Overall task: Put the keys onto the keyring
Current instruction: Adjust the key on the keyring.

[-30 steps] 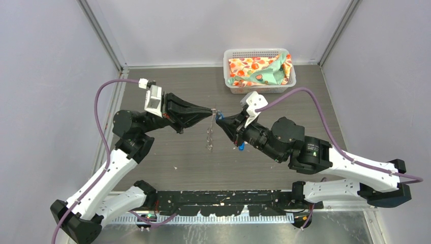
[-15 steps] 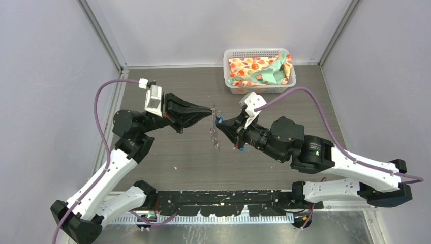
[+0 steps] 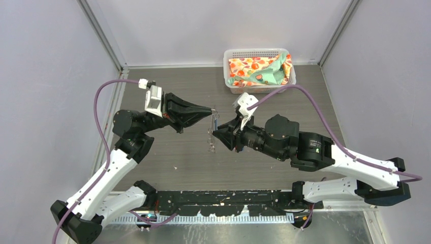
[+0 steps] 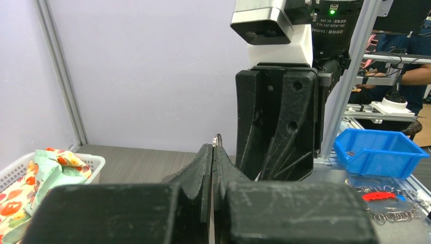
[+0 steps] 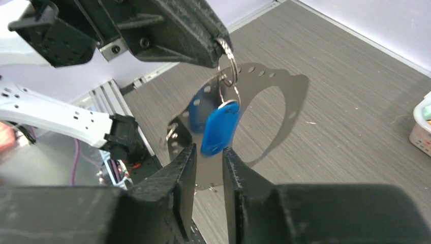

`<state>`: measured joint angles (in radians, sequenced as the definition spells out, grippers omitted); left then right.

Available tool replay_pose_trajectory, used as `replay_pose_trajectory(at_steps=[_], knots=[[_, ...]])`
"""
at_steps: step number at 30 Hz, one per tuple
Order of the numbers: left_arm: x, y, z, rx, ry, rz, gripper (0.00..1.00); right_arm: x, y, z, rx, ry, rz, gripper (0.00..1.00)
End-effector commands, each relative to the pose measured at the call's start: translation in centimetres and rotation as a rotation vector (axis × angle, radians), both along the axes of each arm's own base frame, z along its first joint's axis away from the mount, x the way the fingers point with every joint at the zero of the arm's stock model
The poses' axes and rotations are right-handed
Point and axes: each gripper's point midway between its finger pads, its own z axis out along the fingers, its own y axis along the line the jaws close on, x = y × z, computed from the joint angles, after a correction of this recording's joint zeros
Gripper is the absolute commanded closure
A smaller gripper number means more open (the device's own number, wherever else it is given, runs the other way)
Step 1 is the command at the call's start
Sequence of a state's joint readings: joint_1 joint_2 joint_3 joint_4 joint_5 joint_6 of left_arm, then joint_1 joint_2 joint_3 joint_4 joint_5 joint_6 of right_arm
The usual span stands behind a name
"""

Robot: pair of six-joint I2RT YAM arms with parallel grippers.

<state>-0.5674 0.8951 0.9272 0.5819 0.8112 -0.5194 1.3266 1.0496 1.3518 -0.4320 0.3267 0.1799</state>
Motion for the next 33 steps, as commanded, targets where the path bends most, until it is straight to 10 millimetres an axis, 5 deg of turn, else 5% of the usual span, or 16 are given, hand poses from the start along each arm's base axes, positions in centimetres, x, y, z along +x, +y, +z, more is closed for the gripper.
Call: replay_pose_trajectory(at_steps=[1,5,13,20,33], knots=[[-0.6,0.8,2.0,-0.048,-0.066,0.022,1.0,-0.4,-1.0,1.7,0.015,-0.005,0.0,0.64],[-0.8,0.7,1.7,-0.036,-0.067,0.011,1.0,-0.9,-3.2,4.1,0.044,-0.037,0.008,0.47],[-2.1,0.4,1.2,0.002,-0.093,-0.068,1.0,-2.1,-4.6,7.4,0.082,-0.127,0.082,0.38],[-3.1,0.4,1.1,0.024,-0.103,-0.116,1.0,-2.3,-1.7,7.3,0.029,-0.153,0.189,0.42],[-4.1,0.9,1.3,0.033,-0.112,-0.131,1.0,-1.6,-0.4,6.9,0.09,-0.014,0.365,0.59]])
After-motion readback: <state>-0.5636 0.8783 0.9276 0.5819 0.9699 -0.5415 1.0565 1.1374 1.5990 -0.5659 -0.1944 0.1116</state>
